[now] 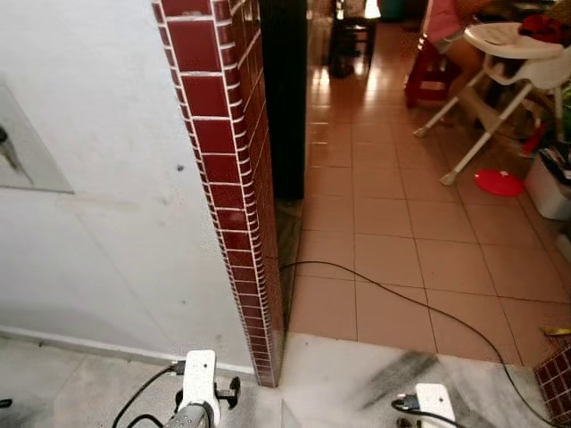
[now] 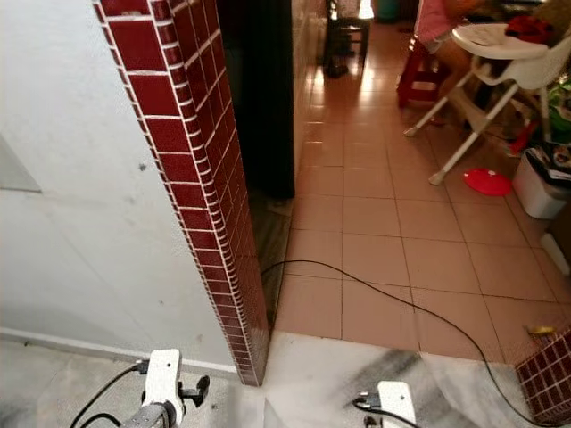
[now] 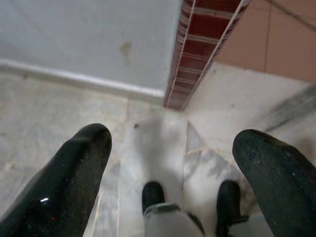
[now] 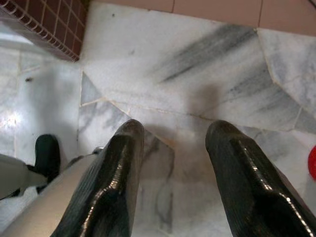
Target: Hang keys on a hook
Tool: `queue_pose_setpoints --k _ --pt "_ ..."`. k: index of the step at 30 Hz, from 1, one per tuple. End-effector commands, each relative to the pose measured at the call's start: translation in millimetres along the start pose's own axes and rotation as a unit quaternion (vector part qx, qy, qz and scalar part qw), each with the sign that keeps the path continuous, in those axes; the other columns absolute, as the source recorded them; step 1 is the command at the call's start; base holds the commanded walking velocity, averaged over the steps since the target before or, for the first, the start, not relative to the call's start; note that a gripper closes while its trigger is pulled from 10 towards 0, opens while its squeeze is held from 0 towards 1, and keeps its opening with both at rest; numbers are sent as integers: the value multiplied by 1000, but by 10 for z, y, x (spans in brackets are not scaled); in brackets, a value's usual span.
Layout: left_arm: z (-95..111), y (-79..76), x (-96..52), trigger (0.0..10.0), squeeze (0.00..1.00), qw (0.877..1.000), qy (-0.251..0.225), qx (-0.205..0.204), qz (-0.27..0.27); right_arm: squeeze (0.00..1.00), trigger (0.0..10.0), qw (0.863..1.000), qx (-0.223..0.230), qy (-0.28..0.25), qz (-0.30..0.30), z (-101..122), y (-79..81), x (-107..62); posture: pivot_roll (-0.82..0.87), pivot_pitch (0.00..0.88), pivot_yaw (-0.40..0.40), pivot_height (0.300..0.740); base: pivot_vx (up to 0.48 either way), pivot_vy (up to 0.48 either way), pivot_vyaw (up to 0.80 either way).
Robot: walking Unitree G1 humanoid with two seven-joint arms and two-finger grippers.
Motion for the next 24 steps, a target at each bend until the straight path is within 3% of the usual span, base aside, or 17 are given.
queue_pose_setpoints --k 1,15,18,24 --pt "26 36 3 10000 0 1000 -1 0 3 0 10000 1000 5 1 3 15 53 9 -61 0 -2 740 0 0 0" --pt "23 33 3 10000 0 1000 -1 -13 2 0 10000 1000 1 0 6 26 62 12 -60 0 -5 740 0 0 0" --pt "21 33 3 10000 0 1000 0 -14 3 0 10000 1000 1 0 7 29 64 12 -61 0 -4 740 0 479 0" --pt "29 26 6 10000 0 1000 0 -8 1 0 10000 1000 0 0 7 27 66 12 -62 0 -2 740 0 0 0"
Point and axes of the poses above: a point about 5 cm out from each wrist's last joint towards the gripper, its own x axis pointing out of the wrist towards the gripper, its own z axis along the axis of the wrist's last joint, y = z × x, the point moved 4 cm from there along x, pointing out of the wrist towards the gripper, and after that the axes turned 14 degrees about -x, right-handed, at the moved point
